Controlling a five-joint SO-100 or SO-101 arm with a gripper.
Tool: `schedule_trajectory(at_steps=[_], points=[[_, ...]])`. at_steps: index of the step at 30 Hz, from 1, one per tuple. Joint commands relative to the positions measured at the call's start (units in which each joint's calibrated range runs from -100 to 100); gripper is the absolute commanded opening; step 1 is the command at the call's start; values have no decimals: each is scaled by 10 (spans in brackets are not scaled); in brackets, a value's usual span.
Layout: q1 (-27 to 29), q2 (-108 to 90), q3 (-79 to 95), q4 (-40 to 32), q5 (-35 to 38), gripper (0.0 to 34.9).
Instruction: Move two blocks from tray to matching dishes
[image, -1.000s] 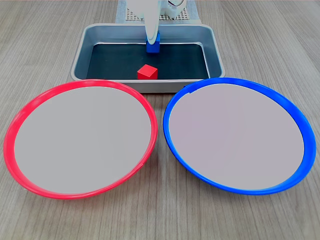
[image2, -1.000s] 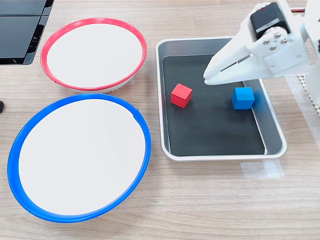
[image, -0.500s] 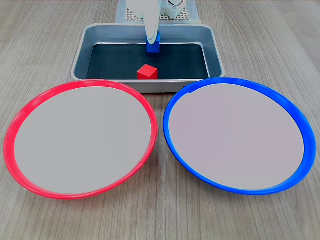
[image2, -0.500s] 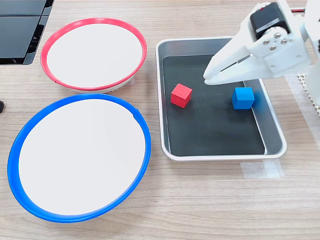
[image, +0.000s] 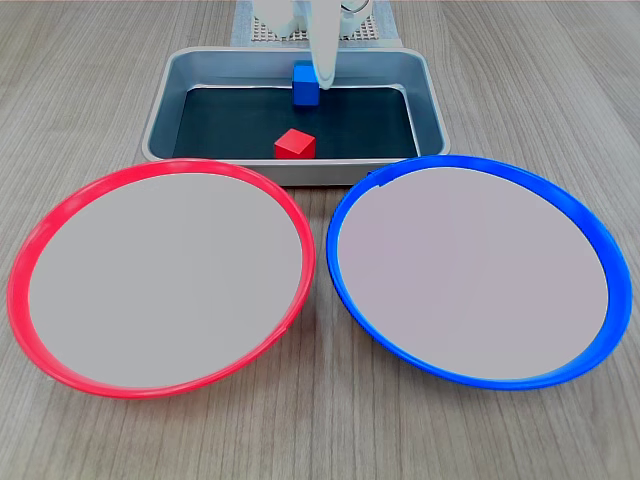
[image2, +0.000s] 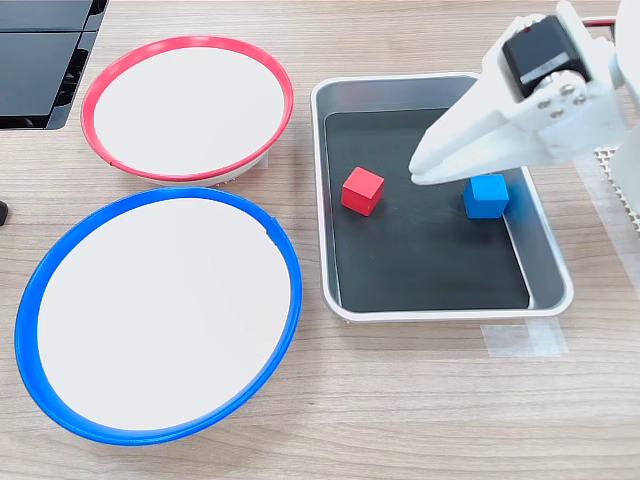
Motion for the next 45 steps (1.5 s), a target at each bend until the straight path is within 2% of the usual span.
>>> schedule_trajectory(at_steps=[1, 4, 7, 9, 10, 12, 14, 16, 24, 31, 32, 33, 35, 38, 41, 45], points=[[-2, 26, -56, 50, 10, 2], [10, 116, -183, 119, 96, 2], [38, 242, -326, 263, 243, 2], [70, 295, -372, 319, 323, 6], [86, 317, -383, 329, 353, 28], [115, 370, -386, 322, 419, 126], [121, 411, -367, 284, 452, 176], [122, 454, -340, 231, 475, 197], [114, 543, -268, 99, 498, 186], [71, 588, -274, 99, 492, 174], [64, 589, -279, 104, 491, 165], [57, 591, -281, 105, 490, 124], [45, 596, -297, 106, 486, 4], [23, 622, -377, 120, 454, 3], [-37, 689, -545, 117, 358, 2], [-96, 824, -754, 63, 246, 2]])
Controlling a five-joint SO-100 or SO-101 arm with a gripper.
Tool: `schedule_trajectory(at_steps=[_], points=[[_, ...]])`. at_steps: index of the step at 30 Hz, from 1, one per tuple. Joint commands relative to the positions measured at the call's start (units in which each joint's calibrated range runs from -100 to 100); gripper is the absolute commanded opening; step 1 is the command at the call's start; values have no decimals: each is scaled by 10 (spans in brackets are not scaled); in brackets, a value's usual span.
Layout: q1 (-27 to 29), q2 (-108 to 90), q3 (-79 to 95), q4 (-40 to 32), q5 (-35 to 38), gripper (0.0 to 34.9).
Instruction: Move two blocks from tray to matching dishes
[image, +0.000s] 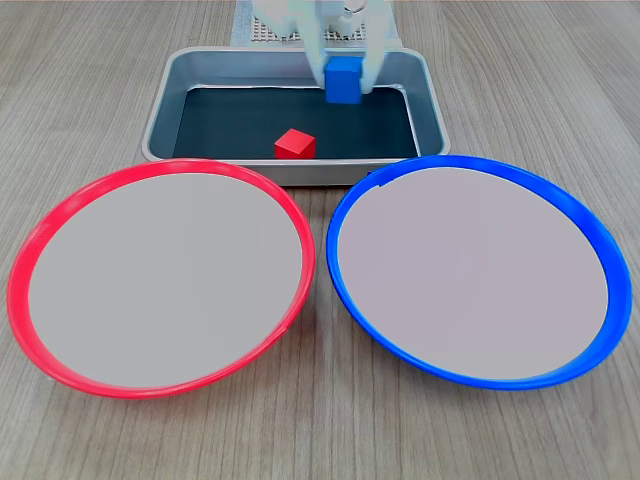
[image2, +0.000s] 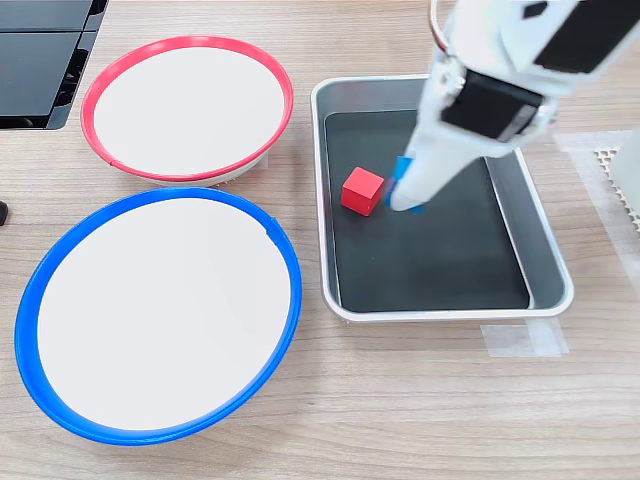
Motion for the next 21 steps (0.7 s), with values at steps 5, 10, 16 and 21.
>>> schedule_trajectory(at_steps=[5, 10, 16, 21], points=[[-92, 272, -328, -142, -163, 2], [-107, 377, -374, -198, -163, 55], [-96, 361, -346, -202, -144, 226], [-63, 260, -275, -175, -135, 76]])
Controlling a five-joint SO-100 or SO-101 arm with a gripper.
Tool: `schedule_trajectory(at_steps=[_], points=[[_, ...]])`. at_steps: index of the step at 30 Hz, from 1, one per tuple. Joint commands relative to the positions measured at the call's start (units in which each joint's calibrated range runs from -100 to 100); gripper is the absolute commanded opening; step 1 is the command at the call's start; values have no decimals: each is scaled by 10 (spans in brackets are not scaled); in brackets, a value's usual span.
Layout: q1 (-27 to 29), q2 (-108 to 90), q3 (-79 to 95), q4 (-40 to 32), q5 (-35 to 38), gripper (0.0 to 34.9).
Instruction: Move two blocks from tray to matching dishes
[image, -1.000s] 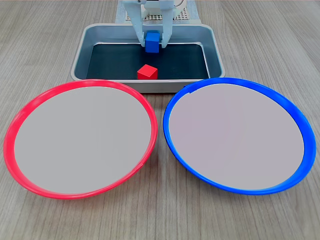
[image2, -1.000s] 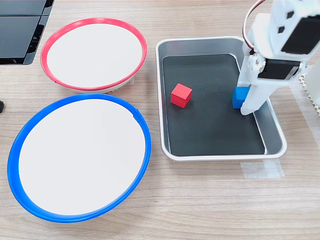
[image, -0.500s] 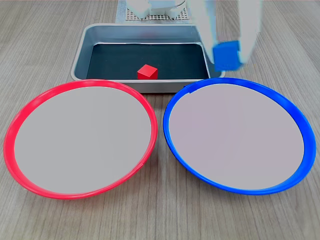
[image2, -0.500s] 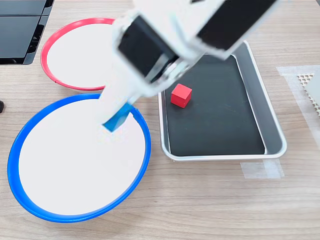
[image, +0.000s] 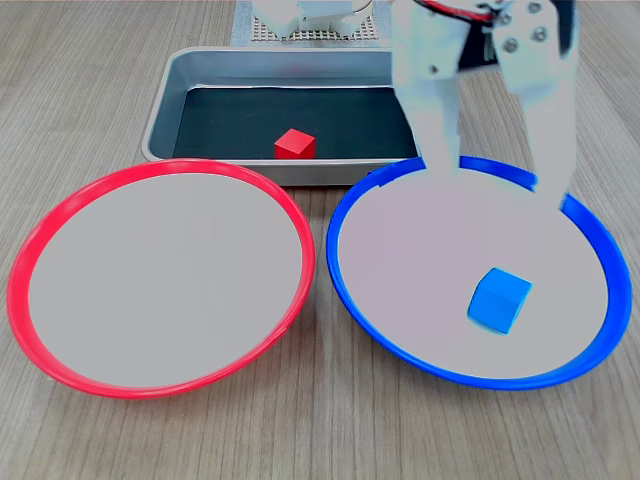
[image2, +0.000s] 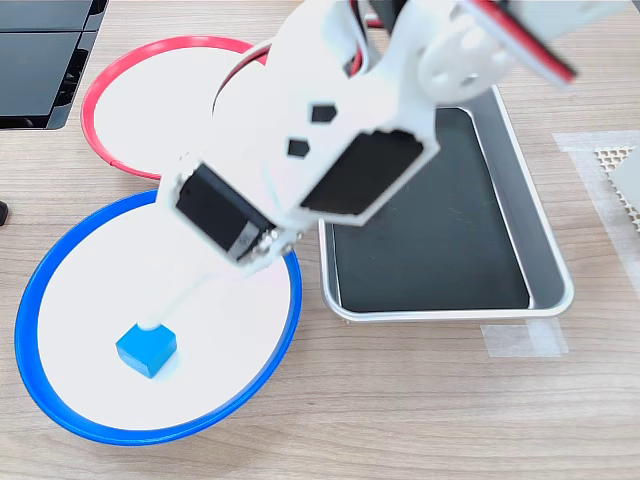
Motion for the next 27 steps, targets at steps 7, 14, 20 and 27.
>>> schedule_trajectory(at_steps=[7, 14, 20, 27], points=[[114, -283, 162, 164, 60, 3], [207, -321, 294, 203, 148, 200], [202, -282, 323, 174, 158, 212], [192, -220, 321, 124, 160, 206]])
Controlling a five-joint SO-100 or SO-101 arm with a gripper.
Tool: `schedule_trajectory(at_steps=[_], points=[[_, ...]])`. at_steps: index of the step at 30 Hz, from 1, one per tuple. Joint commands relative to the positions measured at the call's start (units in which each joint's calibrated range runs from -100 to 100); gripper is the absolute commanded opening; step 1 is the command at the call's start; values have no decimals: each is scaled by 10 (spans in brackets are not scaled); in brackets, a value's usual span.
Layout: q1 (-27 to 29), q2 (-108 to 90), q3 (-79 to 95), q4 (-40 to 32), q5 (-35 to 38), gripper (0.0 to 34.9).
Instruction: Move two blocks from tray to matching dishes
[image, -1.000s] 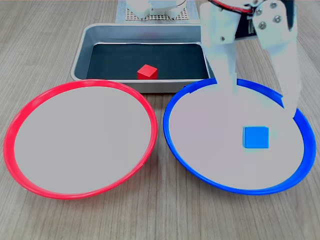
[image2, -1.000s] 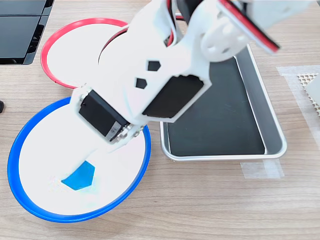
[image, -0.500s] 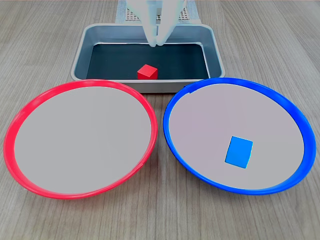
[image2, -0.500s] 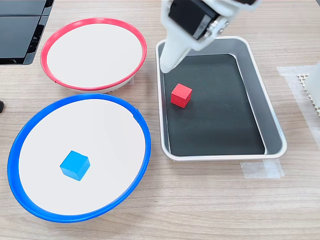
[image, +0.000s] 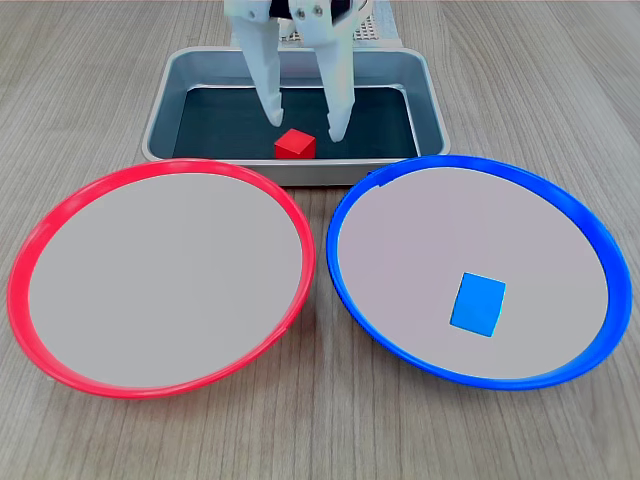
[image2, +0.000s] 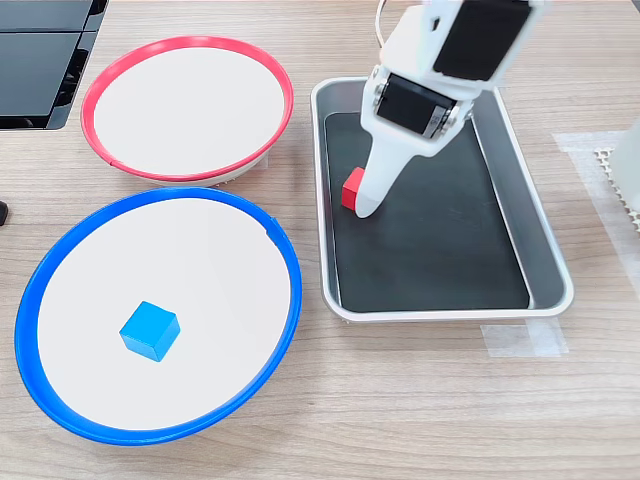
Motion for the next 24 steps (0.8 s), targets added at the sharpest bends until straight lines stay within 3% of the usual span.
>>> schedule_trajectory(at_steps=[1, 4, 5, 9, 12, 18, 21, 24], points=[[-6, 29, -14, -27, 0, 205], [-3, 59, -28, -41, 3, 202], [-3, 68, -32, -46, 3, 186], [-6, 82, -51, -50, 2, 10], [-9, 71, -89, 3, 3, 3], [-28, 26, -256, 236, -2, 2], [-36, 42, -342, 220, -75, 2], [-8, 82, -402, 130, -135, 1]])
